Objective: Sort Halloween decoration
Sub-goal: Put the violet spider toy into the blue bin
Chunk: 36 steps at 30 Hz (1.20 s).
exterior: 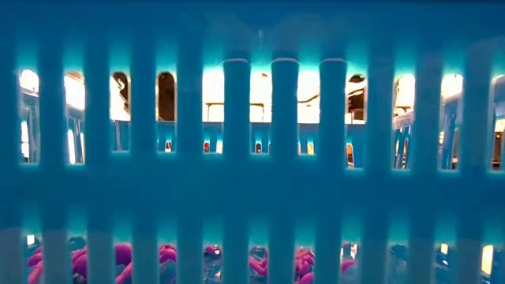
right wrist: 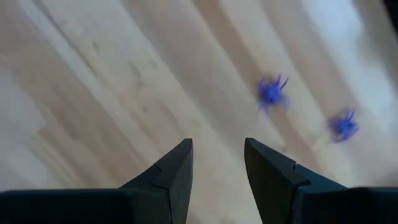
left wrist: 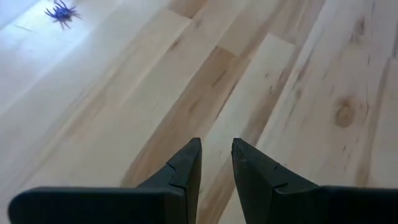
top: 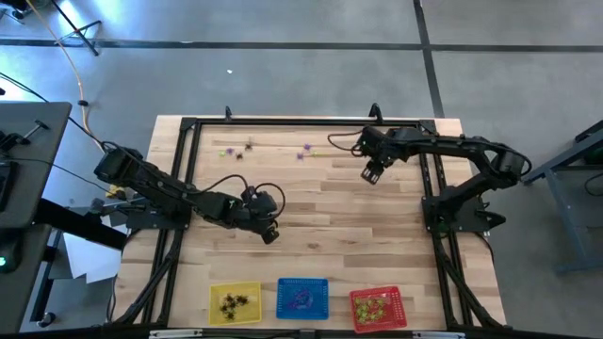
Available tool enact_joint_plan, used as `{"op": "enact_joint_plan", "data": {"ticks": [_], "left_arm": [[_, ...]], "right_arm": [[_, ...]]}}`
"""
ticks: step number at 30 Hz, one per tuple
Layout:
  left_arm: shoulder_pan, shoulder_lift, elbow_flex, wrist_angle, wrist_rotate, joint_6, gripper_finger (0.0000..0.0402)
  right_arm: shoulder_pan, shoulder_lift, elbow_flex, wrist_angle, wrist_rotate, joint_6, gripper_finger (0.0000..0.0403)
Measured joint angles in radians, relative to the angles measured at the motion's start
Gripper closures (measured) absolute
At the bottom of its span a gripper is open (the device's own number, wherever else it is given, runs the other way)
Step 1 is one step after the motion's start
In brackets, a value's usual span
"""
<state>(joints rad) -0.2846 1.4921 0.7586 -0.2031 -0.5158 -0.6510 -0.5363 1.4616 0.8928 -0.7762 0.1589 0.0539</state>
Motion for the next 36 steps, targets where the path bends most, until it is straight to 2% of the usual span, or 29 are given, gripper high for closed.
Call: {"op": "enact_joint_plan", "data": {"ticks": [13, 18, 23, 29, 36], "left_arm": [[-0.006, 0.000, 0.000, 0.022, -0.141, 0.000, 0.0323], [-0.006, 0.000, 0.000, 0.021, -0.144, 0.002, 0.0323], [-0.006, 0.000, 0.000, 0.019, -0.141, 0.033, 0.0323], [-0.004, 0.000, 0.000, 0.017, -0.143, 0.034, 0.0323], [-0.004, 0.000, 0.000, 0.017, -0.143, 0.034, 0.0323]], "right_arm": [[-0.111, 0.010, 0.000, 0.191, -0.071, -0.025, 0.0263], [-0.112, 0.095, 0.000, 0.187, -0.095, -0.010, 0.0263], [-0.112, 0.154, -0.001, 0.182, -0.039, -0.031, 0.0263], [-0.124, 0.156, -0.001, 0.183, 0.048, -0.059, 0.0263], [-0.195, 0.155, -0.001, 0.199, -0.021, -0.071, 0.0263]]}}
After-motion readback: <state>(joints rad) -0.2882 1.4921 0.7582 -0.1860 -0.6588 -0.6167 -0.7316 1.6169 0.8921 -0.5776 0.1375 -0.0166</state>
